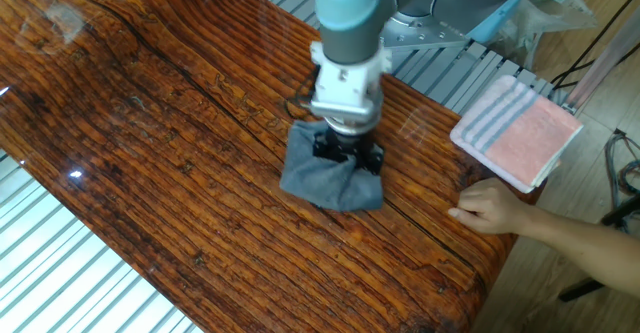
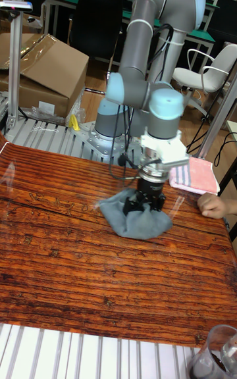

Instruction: Clean the table with a cloth

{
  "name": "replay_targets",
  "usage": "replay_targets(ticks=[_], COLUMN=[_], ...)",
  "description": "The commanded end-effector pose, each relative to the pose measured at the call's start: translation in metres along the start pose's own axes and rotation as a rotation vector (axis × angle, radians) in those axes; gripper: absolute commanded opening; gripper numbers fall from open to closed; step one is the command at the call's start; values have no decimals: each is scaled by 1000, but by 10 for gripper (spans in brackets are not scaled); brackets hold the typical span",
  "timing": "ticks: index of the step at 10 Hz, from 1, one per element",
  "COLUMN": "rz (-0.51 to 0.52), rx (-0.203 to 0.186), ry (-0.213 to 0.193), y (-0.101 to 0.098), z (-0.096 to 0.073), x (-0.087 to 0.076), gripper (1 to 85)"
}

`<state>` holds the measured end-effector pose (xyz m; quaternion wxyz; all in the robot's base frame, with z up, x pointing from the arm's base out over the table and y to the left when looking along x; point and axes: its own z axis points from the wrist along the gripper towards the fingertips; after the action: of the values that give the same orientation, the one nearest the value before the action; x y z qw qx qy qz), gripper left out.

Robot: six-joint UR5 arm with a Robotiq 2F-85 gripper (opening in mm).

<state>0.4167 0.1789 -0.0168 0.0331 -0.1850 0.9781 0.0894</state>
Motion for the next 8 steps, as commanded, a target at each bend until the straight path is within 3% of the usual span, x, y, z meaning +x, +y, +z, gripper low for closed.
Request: replay_targets(ticks=[1, 4, 6, 7, 8], rz=[78, 127, 132, 127, 125], rx=[-1, 14, 54, 16, 22], ry=[-27, -8, -31, -43, -42], y=[45, 71, 75, 79, 77], z=[11, 2, 18, 20, 18], x=[-15, -24, -35, -43, -43], gripper=[10, 10, 10, 10, 10])
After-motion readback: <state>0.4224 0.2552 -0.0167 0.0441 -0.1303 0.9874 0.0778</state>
